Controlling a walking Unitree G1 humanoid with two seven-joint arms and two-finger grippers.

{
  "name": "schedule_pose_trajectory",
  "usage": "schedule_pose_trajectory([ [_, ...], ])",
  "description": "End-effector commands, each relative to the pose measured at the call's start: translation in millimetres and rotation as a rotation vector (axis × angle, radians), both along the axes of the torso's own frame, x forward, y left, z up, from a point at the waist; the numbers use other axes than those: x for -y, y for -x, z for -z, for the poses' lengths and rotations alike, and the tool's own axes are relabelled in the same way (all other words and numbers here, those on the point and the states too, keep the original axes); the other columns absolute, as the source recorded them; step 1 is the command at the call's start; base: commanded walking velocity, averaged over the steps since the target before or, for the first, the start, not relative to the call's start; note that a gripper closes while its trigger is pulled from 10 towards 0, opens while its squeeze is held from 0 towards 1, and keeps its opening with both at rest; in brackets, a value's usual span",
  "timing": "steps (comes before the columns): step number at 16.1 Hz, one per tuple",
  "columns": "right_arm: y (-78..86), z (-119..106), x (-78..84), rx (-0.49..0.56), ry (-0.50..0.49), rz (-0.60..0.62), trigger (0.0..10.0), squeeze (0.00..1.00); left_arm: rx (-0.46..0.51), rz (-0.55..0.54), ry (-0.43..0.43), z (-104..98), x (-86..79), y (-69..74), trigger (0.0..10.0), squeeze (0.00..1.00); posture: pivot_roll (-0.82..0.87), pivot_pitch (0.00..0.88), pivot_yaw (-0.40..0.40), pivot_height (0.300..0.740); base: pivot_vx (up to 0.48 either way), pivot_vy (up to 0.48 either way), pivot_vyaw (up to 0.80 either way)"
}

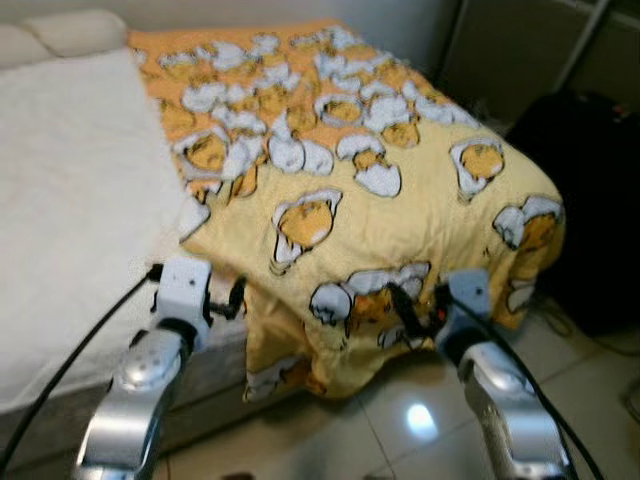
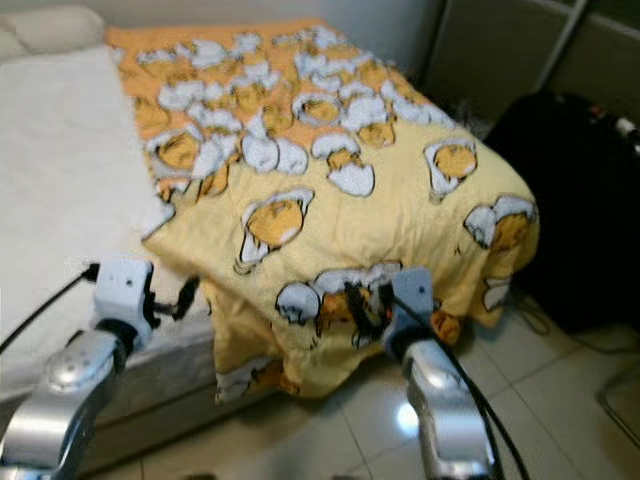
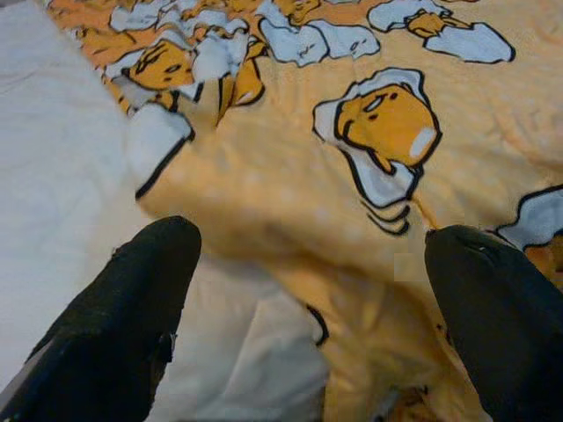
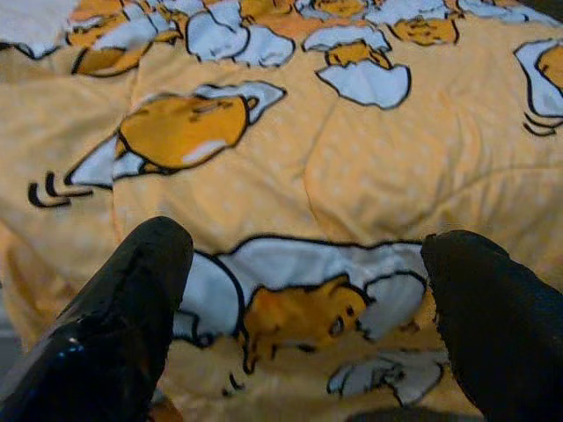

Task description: Clean up the room

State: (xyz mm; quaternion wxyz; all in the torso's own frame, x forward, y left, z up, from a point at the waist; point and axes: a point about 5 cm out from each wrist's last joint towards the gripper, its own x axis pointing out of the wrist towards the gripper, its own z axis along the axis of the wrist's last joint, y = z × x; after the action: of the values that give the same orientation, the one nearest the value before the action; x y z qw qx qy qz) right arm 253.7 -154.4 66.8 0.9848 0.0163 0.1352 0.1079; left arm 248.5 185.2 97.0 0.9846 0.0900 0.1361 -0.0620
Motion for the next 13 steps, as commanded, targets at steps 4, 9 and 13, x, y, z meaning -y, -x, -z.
schedule_pose_trajectory([
  [4,0.7,1.5,-2.0,-0.027,-0.031,0.002,10.0,0.0,0.016,0.006,0.006,-6.1,-1.5,0.8,10.0,0.0,-0.03,0.0,-0.051,0.74,0.0,0.0,0.0],
  [9,-3.0,-1.9,-3.0,0.002,-0.031,0.012,10.0,0.0,0.002,0.006,0.013,-4.8,-3.9,0.6,10.0,0.0,-0.03,0.0,-0.041,0.74,0.285,0.0,0.0],
  [13,-5.5,-4.0,-3.5,0.014,-0.014,0.009,10.0,0.0,0.005,0.002,0.016,-5.9,-4.5,-0.5,10.0,0.0,-0.03,0.0,-0.041,0.74,0.342,0.0,0.0],
])
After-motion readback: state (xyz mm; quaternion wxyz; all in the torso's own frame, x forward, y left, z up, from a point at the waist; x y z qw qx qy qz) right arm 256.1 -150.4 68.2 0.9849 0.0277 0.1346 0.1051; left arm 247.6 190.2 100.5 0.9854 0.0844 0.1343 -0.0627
